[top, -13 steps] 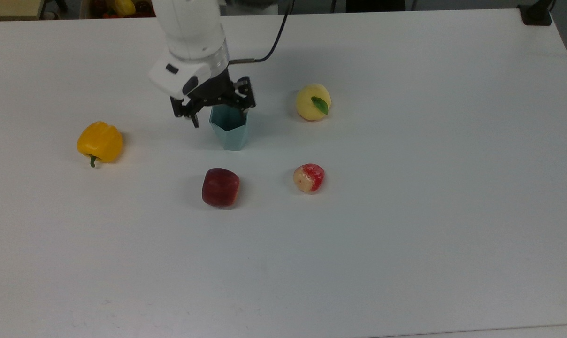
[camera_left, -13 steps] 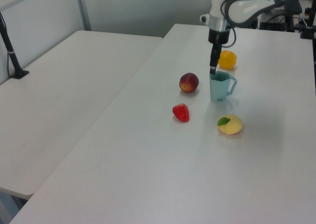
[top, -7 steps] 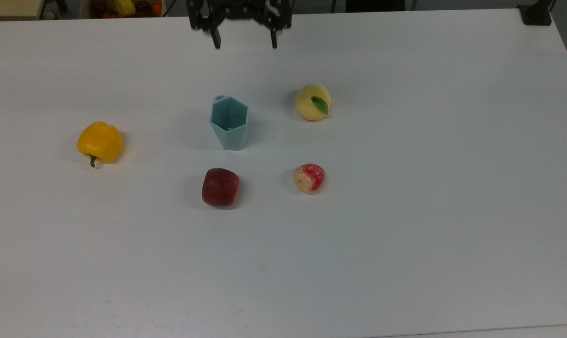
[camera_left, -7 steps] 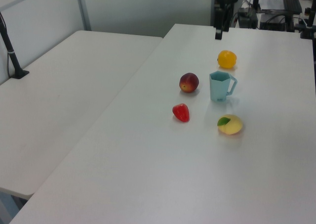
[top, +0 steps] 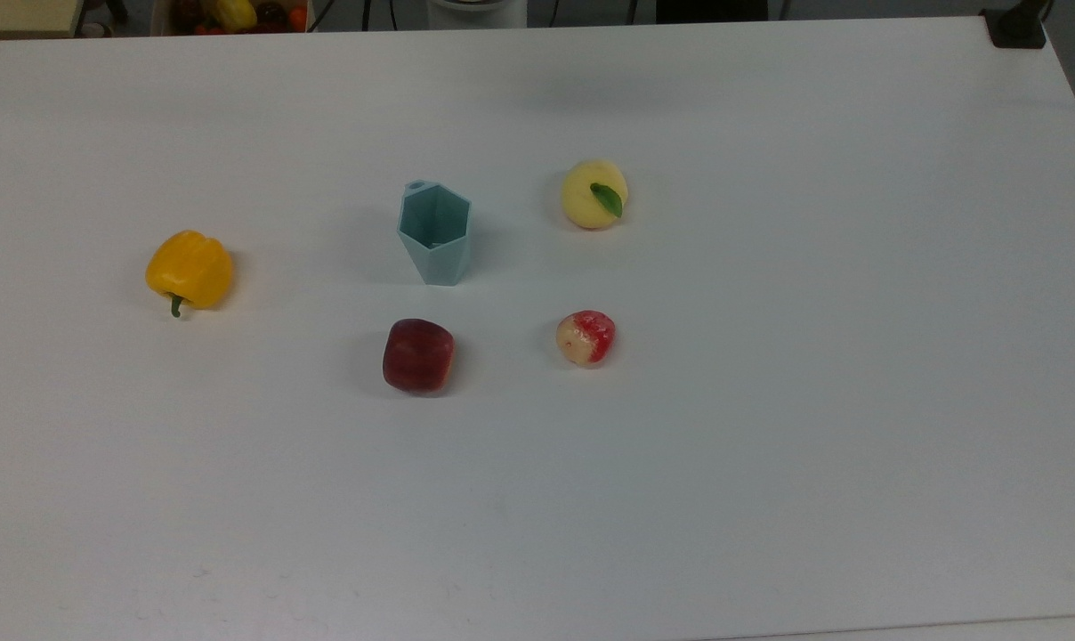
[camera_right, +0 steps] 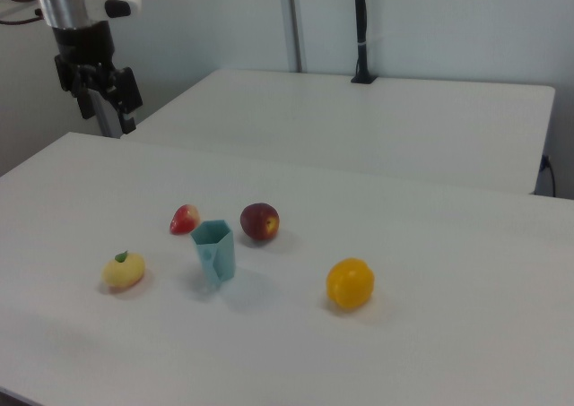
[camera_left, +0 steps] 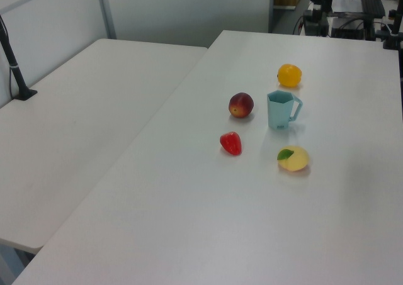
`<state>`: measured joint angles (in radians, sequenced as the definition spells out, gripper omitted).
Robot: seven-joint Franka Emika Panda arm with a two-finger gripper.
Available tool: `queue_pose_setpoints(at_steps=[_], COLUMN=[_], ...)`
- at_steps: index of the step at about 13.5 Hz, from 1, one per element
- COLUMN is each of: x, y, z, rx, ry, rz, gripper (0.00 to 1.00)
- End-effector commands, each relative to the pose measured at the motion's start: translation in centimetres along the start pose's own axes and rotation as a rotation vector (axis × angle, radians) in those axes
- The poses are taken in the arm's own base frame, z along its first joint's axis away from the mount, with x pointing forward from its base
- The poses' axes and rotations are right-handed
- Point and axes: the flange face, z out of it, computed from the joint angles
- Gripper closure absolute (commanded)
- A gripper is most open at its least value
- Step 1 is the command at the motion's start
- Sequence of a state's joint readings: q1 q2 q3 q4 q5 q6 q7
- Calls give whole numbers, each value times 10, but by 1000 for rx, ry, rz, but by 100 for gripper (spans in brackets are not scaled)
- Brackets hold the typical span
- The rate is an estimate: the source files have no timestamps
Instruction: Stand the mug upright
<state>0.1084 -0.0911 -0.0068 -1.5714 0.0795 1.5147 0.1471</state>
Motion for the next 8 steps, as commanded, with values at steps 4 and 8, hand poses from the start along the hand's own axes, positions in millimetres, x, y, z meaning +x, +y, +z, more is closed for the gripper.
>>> queue_pose_setpoints(at_steps=[4, 8], x=[22, 26], y=[12, 13], z=[32, 36], rx=[-17, -27], ry=[105, 98], rz=[-168, -164], gripper=[0, 0])
